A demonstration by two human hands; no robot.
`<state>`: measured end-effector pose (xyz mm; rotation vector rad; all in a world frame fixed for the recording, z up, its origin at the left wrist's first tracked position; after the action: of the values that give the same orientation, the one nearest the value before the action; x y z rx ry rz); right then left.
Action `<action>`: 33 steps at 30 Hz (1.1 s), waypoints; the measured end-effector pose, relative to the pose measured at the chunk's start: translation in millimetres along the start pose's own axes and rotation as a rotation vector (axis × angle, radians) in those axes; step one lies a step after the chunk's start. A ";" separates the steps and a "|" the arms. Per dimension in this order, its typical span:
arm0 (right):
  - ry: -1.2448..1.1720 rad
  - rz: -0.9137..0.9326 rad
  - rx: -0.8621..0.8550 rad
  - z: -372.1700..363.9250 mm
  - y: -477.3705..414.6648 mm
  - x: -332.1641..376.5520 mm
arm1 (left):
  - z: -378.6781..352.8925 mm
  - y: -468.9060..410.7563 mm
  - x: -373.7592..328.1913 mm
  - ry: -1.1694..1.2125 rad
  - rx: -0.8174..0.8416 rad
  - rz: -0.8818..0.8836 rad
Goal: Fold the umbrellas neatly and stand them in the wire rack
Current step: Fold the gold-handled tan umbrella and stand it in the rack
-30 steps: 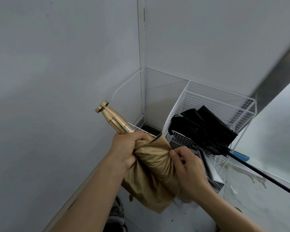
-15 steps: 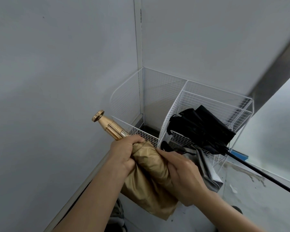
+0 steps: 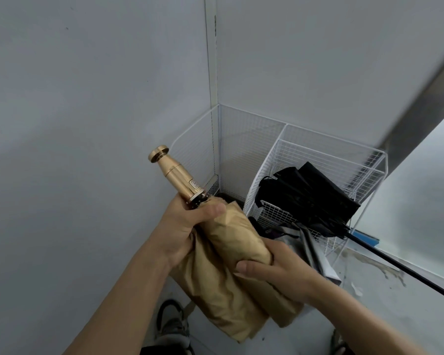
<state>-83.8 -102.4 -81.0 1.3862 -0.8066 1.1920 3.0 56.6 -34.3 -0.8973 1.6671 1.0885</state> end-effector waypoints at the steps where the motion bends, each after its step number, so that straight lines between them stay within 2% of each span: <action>1: 0.009 0.007 -0.001 2.6 0.5 3.3 | 1.8 -0.8 1.7 -0.052 -0.013 -0.013; 4: 0.272 0.017 -0.107 12.7 -0.9 4.1 | 3.1 -1.3 7.2 -0.207 -0.091 -0.008; 7: 0.556 0.047 -0.206 15.3 0.8 9.2 | 4.4 -2.0 9.2 -0.203 -0.170 0.017; 9: 0.646 0.076 -0.237 13.5 4.7 15.6 | 5.3 -2.9 9.7 -0.203 -0.201 0.042; 11: 0.633 0.076 -0.240 13.8 5.9 15.3 | 6.7 -3.0 9.0 -0.196 -0.184 0.062; 15: 0.212 0.002 -0.096 13.1 1.4 10.2 | 11.1 -0.2 1.0 -0.102 -0.022 0.140; 17: 0.133 -0.013 -0.043 8.6 2.8 11.7 | 12.0 3.0 -0.8 -0.103 0.023 0.145; 27: 0.494 0.037 -0.229 18.9 3.1 10.6 | 7.4 -4.1 9.9 -0.191 -0.227 0.074; 29: 0.633 0.188 -0.385 23.8 9.7 25.5 | 10.1 -3.1 9.1 -0.200 -0.297 0.057; 31: 0.713 0.472 -0.551 20.7 22.3 46.1 | 13.3 -3.3 7.3 -0.219 -0.345 0.039; 33: 0.760 0.606 -0.546 6.1 28.2 49.6 | 13.7 -4.0 6.2 -0.222 -0.352 0.034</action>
<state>-95.7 -106.2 -25.0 0.1779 -0.9106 1.6391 8.8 67.5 -43.7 -0.9307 1.3343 1.4789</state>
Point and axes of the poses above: each hand's wrist, its own y-axis away from the middle knuckle, its own z-axis out of the back of the hand, x = y × z, the point moved 7 cm from there along -y, towards the middle knuckle, and after that the axes turned 11 degrees about -y, right-handed, at the moved point
